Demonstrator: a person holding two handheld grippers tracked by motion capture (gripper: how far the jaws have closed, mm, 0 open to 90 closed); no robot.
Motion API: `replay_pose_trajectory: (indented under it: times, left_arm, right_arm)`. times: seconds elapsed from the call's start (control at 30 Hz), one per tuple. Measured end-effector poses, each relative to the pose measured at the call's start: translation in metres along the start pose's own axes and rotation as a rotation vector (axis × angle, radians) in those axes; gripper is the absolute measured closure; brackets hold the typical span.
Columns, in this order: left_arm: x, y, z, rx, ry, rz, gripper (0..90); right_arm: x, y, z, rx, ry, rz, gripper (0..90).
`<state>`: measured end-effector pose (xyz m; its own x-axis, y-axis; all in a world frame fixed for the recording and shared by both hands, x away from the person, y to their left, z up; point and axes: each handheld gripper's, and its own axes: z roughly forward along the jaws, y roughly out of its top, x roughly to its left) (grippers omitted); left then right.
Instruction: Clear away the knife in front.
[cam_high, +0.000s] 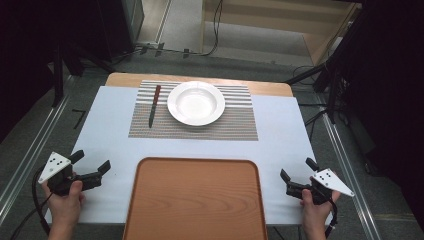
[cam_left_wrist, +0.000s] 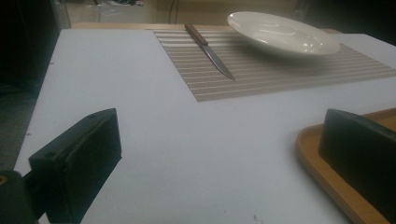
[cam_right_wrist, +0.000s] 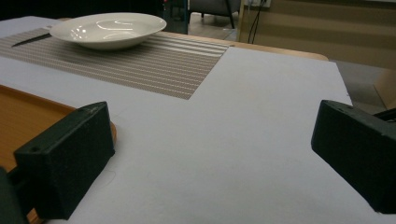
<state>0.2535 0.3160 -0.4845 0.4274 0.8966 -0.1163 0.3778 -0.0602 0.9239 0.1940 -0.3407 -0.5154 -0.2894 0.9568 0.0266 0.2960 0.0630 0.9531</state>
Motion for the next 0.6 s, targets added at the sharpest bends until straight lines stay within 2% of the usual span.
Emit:
replay_pose_trajectory:
  times: [0.07, 0.1, 0.3, 0.6]
  left_arm:
    - [-0.001, 0.001, 0.001, 0.001, 0.006, -0.001, 0.0]
    - [-0.002, 0.004, 0.003, 0.006, 0.013, 0.010, 0.0]
    - [-0.011, 0.015, 0.007, -0.001, 0.018, 0.022, 0.0]
    - [-0.024, 0.041, 0.021, 0.019, -0.001, 0.060, 0.0]
  right_arm:
    - [-0.001, 0.000, 0.000, -0.004, 0.002, 0.004, 0.0]
    - [-0.001, -0.001, -0.002, -0.008, 0.006, 0.013, 0.0]
    - [-0.001, -0.001, -0.003, -0.014, 0.017, 0.002, 0.0]
    - [0.000, -0.002, -0.003, -0.009, 0.020, 0.003, 0.0]
